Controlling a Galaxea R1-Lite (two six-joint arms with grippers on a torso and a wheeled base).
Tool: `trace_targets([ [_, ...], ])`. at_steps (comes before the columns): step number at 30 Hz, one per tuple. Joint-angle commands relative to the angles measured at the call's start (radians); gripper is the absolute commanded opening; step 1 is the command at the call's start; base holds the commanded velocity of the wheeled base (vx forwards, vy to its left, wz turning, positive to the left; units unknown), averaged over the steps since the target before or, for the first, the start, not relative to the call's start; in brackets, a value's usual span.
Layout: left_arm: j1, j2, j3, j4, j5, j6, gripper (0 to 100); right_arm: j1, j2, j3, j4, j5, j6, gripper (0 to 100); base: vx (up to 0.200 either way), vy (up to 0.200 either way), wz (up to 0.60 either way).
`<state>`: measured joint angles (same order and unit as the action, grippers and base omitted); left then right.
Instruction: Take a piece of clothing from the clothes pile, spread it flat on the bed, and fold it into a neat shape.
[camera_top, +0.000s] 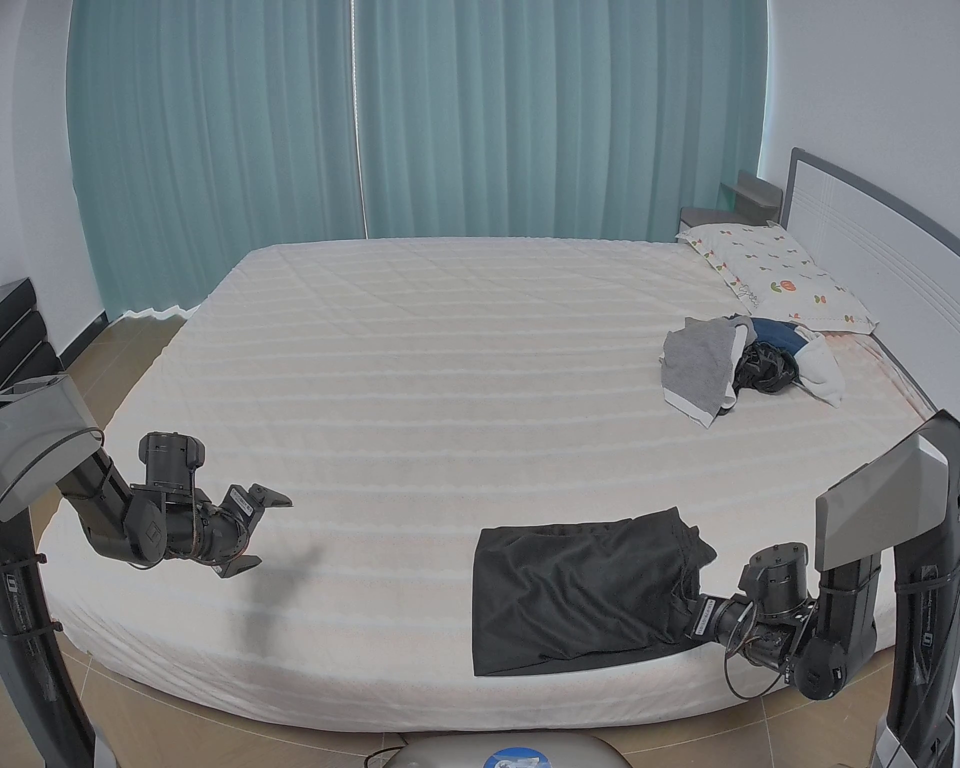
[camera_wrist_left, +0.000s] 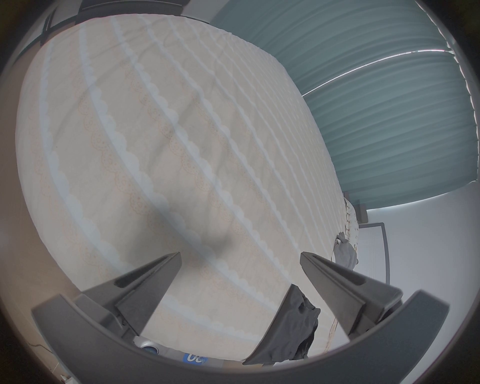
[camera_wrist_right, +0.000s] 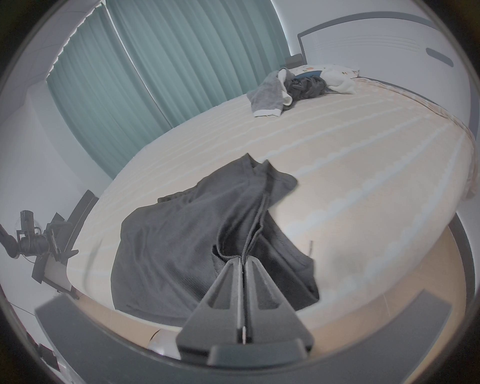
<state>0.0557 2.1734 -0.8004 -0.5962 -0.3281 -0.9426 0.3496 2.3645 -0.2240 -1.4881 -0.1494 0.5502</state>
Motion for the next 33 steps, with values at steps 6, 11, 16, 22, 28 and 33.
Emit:
trace_targets([
  [6, -0.001, 0.002, 0.000, -0.001, 0.003, 0.001, 100, -0.084, 0.056, 0.083, -0.077, 0.040, -0.055, 0, 0.000, 0.000, 0.00],
  [11, -0.001, 0.003, 0.000, -0.001, 0.003, 0.001, 100, -0.112, 0.078, 0.077, -0.077, 0.040, -0.062, 0, 0.000, 0.000, 0.00],
  [16, -0.002, 0.003, -0.002, -0.001, 0.004, 0.001, 100, -0.119, 0.101, 0.080, -0.077, 0.047, -0.078, 0, 0.000, 0.000, 0.00],
  [22, -0.001, 0.005, -0.005, -0.001, 0.015, -0.001, 100, -0.156, -0.004, 0.077, -0.077, 0.054, -0.092, 100, 0.000, 0.000, 0.00],
  [28, -0.001, 0.011, -0.006, -0.005, 0.035, -0.005, 100, -0.218, -0.079, 0.046, -0.077, 0.169, -0.073, 100, 0.067, 0.000, 0.00],
  [33, -0.002, 0.011, -0.003, -0.005, 0.044, -0.002, 100, -0.208, -0.019, -0.097, -0.070, 0.238, 0.100, 100, 0.160, 0.000, 0.00],
])
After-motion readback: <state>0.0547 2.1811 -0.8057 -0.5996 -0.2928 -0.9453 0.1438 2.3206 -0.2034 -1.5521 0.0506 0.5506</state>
